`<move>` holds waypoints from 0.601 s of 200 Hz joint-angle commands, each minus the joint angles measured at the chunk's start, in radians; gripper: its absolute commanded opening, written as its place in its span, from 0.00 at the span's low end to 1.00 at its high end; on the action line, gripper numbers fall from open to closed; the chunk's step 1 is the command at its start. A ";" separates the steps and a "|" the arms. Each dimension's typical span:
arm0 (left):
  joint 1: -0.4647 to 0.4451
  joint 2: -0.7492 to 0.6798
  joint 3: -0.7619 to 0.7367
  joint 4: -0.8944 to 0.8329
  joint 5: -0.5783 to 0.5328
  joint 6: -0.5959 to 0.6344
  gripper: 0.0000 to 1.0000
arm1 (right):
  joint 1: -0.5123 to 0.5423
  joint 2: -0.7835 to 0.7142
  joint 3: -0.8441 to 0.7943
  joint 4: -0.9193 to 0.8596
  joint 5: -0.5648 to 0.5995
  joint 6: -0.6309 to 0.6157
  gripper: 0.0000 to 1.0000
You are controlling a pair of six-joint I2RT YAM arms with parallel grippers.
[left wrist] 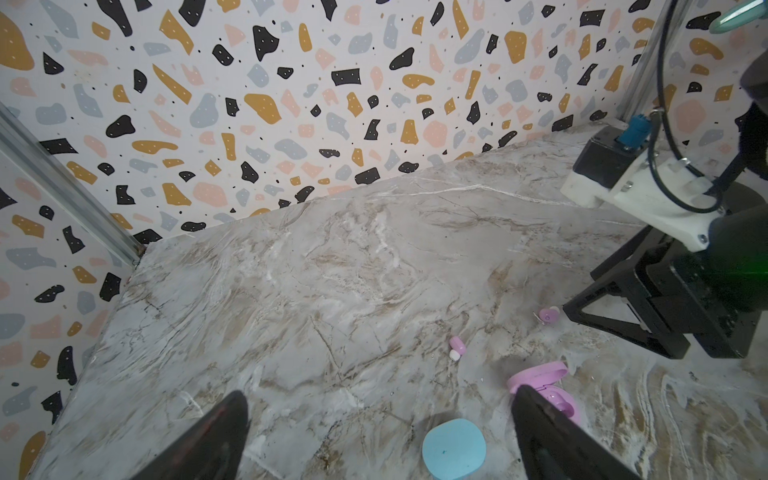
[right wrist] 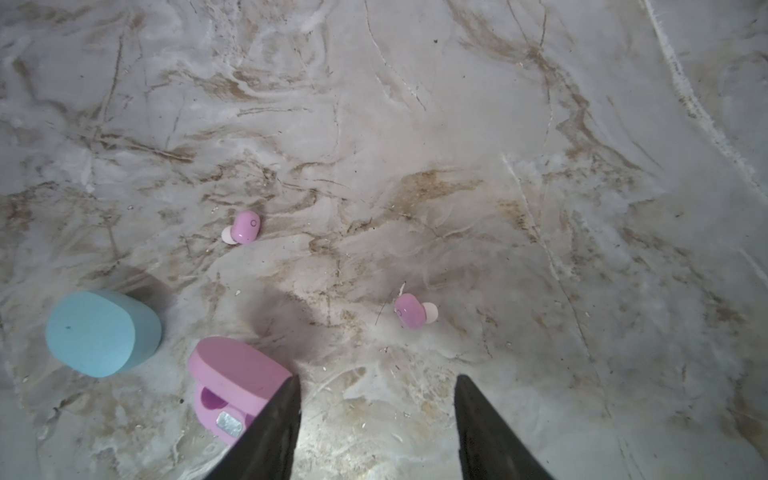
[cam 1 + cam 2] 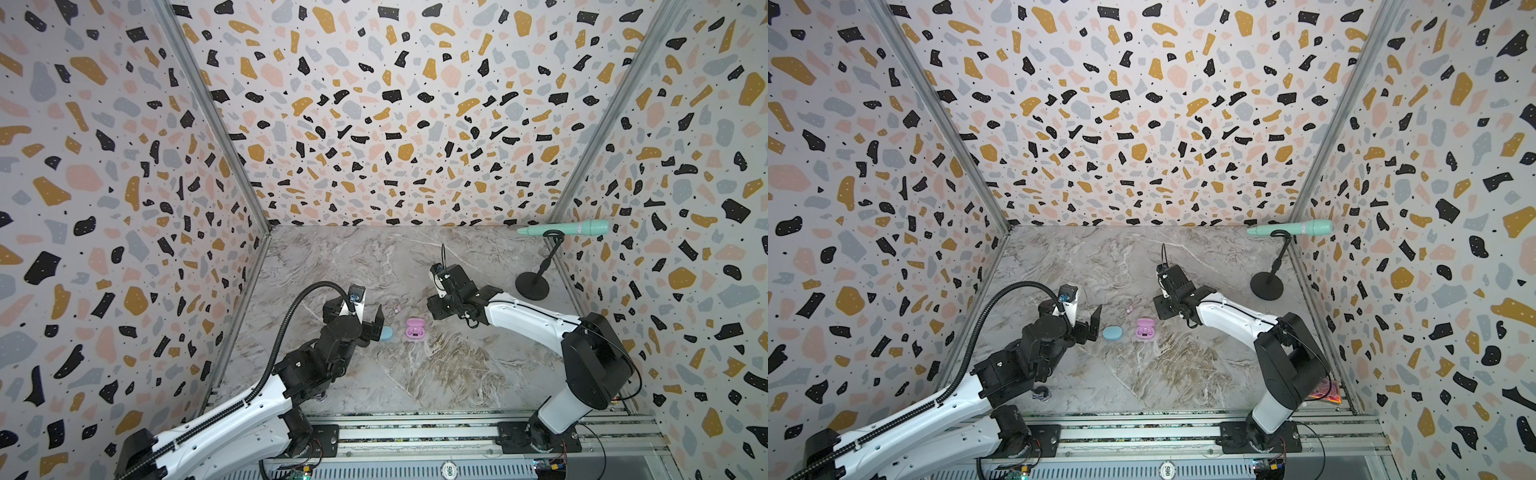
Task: Insert the wireless bluetooth earbuds into the charging case
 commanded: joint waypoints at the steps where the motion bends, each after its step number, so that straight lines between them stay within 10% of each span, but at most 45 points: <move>1: 0.003 -0.011 0.016 0.016 -0.002 0.003 1.00 | -0.018 0.021 0.041 -0.014 -0.023 -0.013 0.56; 120: 0.004 -0.029 0.007 0.036 -0.003 0.019 1.00 | -0.019 0.133 0.086 -0.019 -0.038 -0.056 0.43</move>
